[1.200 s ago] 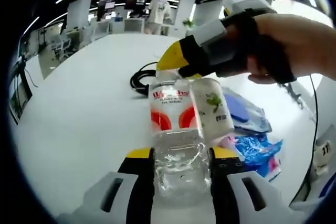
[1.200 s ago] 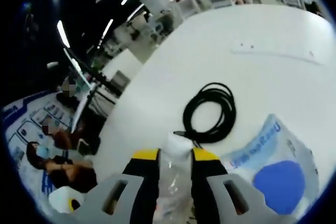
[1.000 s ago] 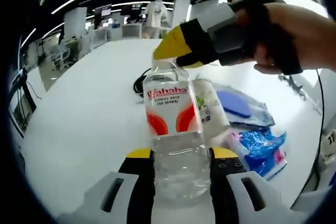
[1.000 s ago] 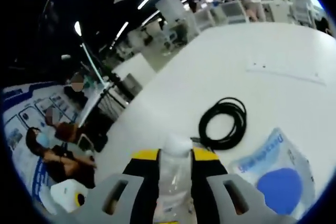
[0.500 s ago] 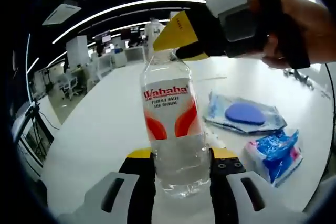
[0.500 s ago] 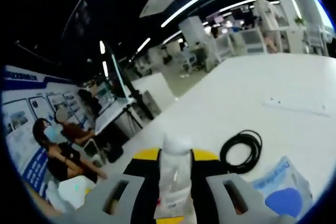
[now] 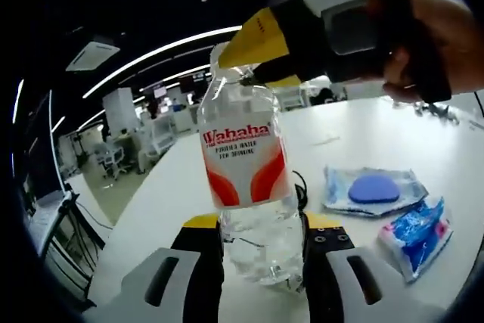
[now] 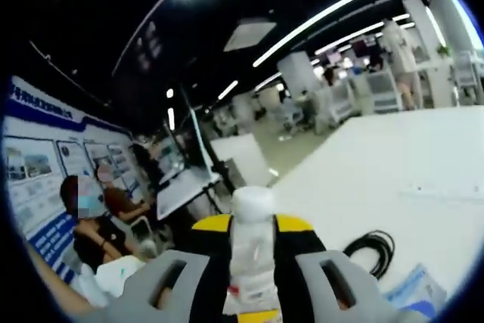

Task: Arrange the tabletop items into an orderly group along one side of the table until the central work area is clear of visible clutter.

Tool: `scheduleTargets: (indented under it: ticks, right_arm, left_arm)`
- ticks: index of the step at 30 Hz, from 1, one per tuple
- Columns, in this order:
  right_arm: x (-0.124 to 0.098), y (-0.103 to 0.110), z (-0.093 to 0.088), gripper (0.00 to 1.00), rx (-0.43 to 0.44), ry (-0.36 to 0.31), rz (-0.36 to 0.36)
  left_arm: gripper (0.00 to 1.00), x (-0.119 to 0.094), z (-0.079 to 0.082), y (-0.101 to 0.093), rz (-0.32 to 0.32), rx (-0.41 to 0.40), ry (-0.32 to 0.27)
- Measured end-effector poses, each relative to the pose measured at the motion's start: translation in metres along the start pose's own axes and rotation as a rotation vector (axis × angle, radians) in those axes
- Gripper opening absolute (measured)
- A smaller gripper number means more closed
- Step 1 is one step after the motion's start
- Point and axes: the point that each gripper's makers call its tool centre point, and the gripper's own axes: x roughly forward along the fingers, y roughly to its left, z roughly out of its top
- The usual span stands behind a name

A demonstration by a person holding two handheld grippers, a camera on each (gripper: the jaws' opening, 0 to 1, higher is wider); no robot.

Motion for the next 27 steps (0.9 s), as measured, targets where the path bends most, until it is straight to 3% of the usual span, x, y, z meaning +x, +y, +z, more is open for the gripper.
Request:
scheduleTargets:
  ticks: [6, 11, 20, 27]
  right_arm:
    - [0.0, 0.013, 0.022, 0.17, -0.026, -0.054, 0.023]
    - [0.006, 0.027, 0.035, 0.17, -0.11, -0.081, 0.034]
    - [0.037, 0.023, 0.038, 0.16, -0.212, -0.09, 0.055]
    - [0.063, -0.003, 0.031, 0.16, -0.275, -0.073, 0.046]
  left_arm:
    - [0.37, 0.002, 0.026, 0.02, 0.033, 0.045, -0.065]
    - [0.38, 0.008, 0.037, 0.035, 0.051, 0.059, -0.098]
    - [0.38, 0.039, 0.036, 0.066, 0.077, 0.071, -0.099]
    - [0.38, 0.067, 0.025, 0.071, 0.082, 0.048, -0.086]
